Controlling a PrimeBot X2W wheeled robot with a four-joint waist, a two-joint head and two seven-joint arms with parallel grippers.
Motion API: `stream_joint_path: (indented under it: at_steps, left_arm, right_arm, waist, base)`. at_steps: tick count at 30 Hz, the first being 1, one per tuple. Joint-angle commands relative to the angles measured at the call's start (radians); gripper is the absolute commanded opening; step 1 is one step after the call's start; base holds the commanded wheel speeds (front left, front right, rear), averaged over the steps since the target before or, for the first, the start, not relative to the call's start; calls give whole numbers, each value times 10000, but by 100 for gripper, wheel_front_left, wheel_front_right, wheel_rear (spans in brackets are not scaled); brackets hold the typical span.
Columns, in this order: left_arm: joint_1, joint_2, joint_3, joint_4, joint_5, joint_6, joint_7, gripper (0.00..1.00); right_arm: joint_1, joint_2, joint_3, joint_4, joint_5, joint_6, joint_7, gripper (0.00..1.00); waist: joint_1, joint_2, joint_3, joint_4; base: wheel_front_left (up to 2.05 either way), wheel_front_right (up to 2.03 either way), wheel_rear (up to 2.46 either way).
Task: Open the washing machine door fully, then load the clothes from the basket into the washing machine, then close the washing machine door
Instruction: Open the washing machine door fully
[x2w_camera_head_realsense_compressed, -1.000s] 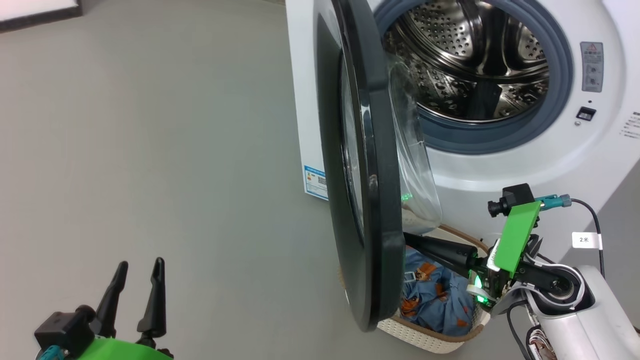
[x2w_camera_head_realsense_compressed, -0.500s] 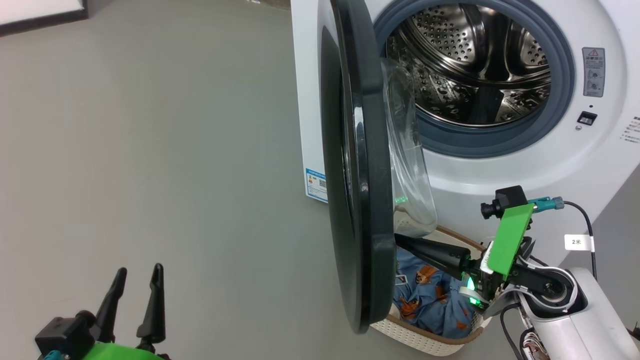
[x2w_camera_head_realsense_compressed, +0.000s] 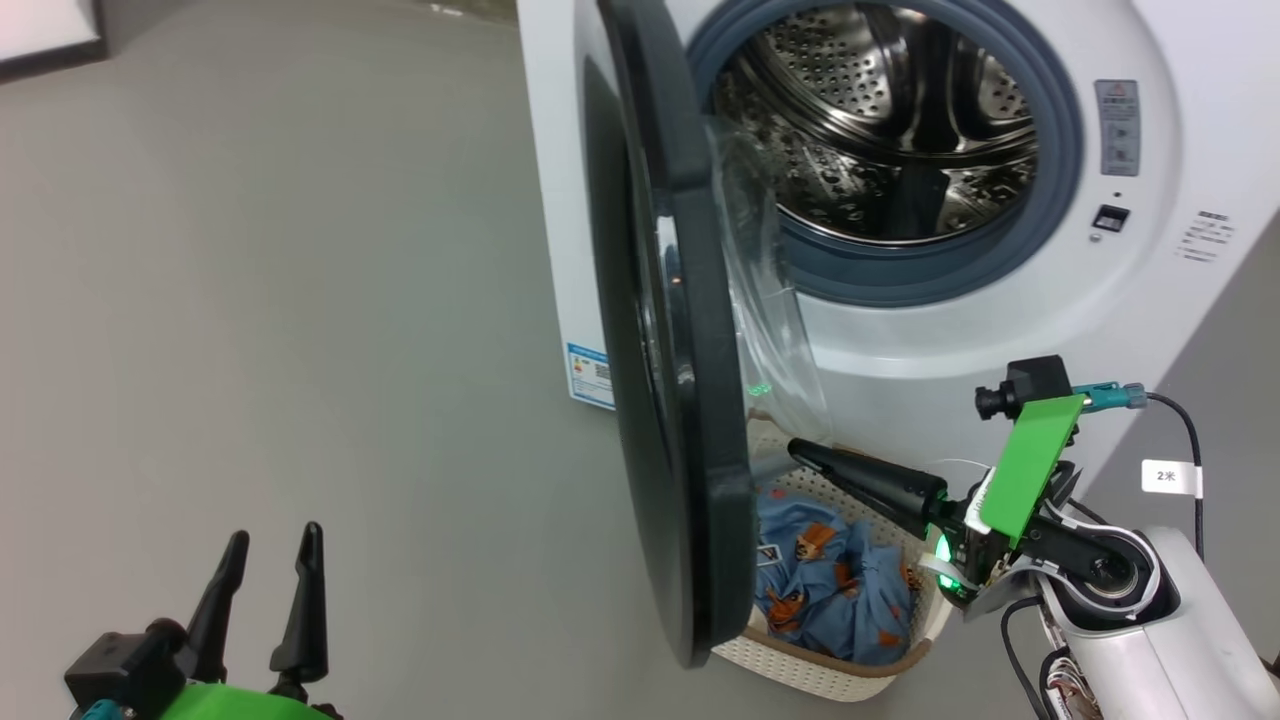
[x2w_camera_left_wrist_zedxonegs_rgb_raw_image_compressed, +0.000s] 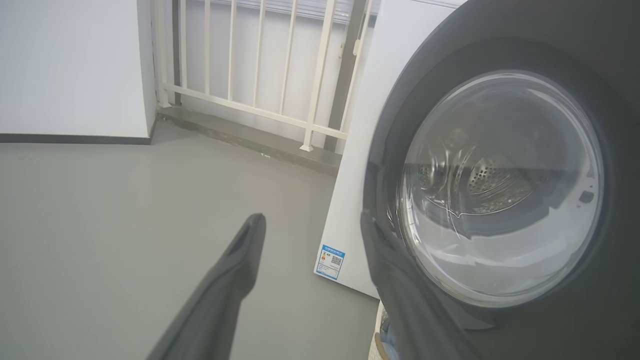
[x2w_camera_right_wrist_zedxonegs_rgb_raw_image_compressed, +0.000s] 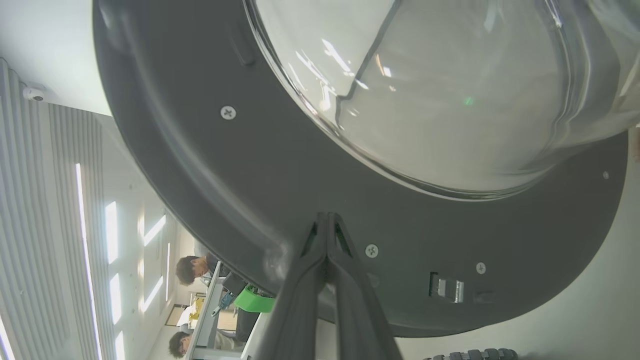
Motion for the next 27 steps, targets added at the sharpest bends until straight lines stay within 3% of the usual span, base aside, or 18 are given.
stream_joint_path:
  at_steps: [1,2,3,4,5,16,27]
  left_arm:
    - [-163,302,392,-313,-20,45,-87,100]
    - [-160,303,403,-328,-30,48,-89,100]
    - [-163,305,411,-343,-38,52,-91,100]
    - [-168,310,417,-358,-42,56,-93,100]
    - [-173,317,421,-373,-43,58,-95,100]
    - [-159,285,424,-490,-46,90,-116,100]
    - [-99,213,549,-551,-40,128,-136,100]
  right_arm:
    - [-265,47,55,-380,-34,60,-108,40]
    - [-278,50,29,-465,-44,60,-211,48]
    - [-290,54,-9,-546,-67,60,-358,73]
    - [-299,57,-11,-634,-100,60,-482,90]
    - [-301,60,2,-736,-155,60,-615,100]
    - [-123,61,506,-1954,-1291,60,-2497,100]
    - [66,-607,1248,-2469,-2895,60,-5376,100]
  waist:
    - [-1,0,-12,-208]
    - [-1,0,-14,-298]
    - [-1,0,-16,-386]
    - [-1,0,-17,-480]
    - [-1,0,-20,-579]
    - [-1,0,-54,-1683]
    - [-1,0,-61,-2674]
  base:
    - [0,0,0]
    - [0,0,0]
    - [0,0,0]
    - [0,0,0]
    - [0,0,0]
    - [0,0,0]
    - [0,0,0]
